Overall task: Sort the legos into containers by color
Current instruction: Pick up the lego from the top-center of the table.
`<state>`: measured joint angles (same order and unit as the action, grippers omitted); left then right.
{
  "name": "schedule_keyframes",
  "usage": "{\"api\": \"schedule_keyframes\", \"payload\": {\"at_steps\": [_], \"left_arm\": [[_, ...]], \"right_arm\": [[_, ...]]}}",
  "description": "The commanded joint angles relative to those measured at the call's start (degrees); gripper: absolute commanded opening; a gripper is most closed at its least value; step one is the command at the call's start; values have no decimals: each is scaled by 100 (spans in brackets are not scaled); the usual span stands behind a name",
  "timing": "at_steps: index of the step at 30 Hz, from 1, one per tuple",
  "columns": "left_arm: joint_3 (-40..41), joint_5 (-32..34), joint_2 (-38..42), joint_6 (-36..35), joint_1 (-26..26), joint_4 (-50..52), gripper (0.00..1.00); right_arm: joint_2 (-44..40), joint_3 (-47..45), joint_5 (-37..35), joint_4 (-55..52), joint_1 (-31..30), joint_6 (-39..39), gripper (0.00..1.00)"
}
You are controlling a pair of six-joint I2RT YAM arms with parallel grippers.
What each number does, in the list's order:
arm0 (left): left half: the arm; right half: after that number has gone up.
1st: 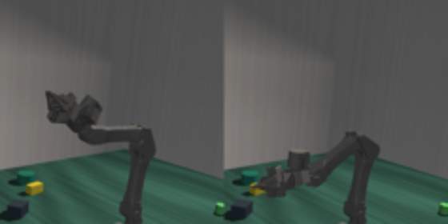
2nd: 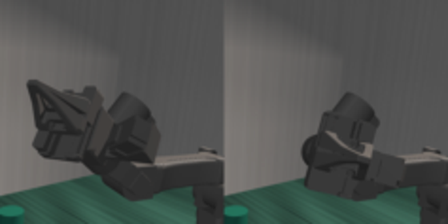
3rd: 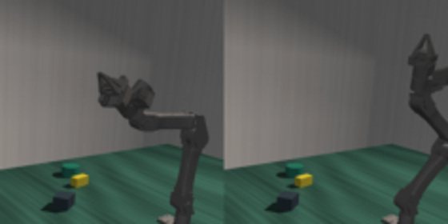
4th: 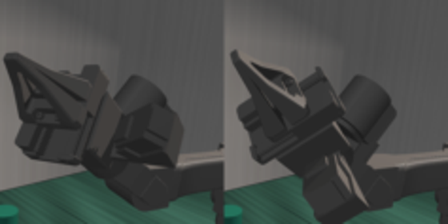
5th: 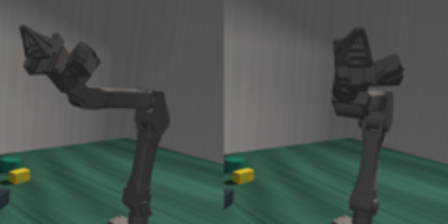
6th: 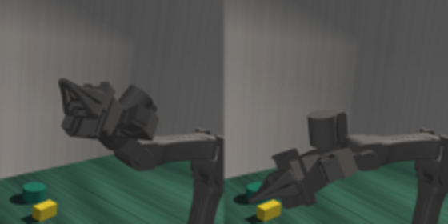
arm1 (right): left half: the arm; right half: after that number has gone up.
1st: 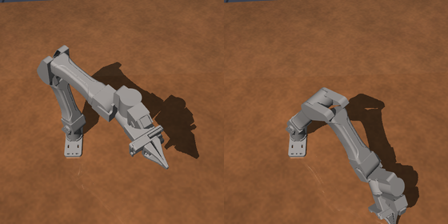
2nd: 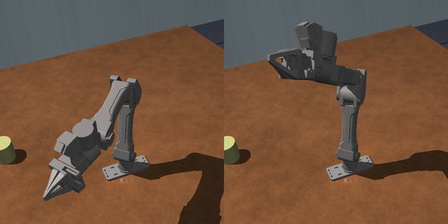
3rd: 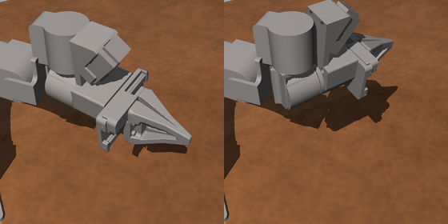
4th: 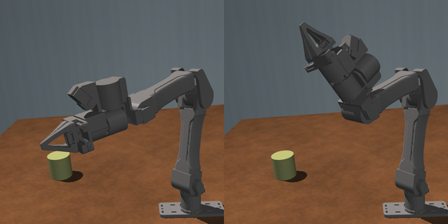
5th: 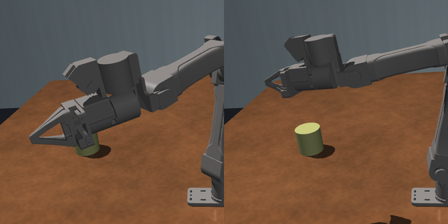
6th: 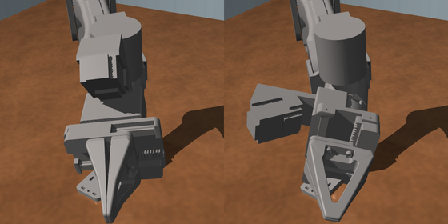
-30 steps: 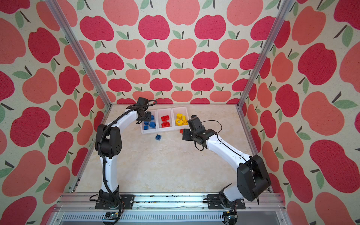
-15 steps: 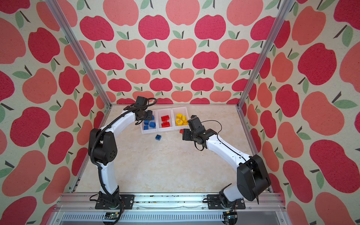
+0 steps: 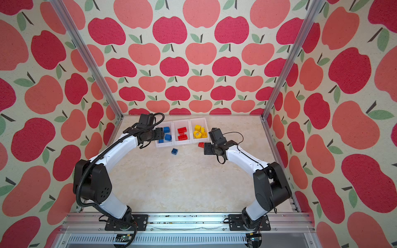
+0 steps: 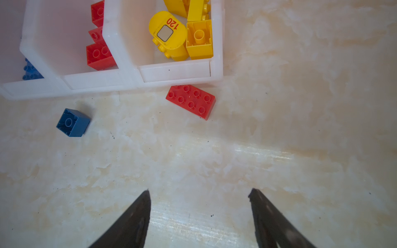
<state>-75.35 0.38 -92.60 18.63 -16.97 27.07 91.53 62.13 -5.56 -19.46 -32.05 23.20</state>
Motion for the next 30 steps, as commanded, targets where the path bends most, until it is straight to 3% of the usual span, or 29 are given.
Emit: {"api": "schedule_keyframes", "payload": {"at_steps": [1,16,30], "left_arm": [[350,-187,300,255,37,-147,73],[864,-267,710,412,115,-205,77],[820,-284,668,423,150,-200,77]], "right_arm": [[308,86,296,316,169,-458,80],[1508,447,1392,1270,494,-1104,85],[2292,968,1367,1338,501,-1634,86]]}}
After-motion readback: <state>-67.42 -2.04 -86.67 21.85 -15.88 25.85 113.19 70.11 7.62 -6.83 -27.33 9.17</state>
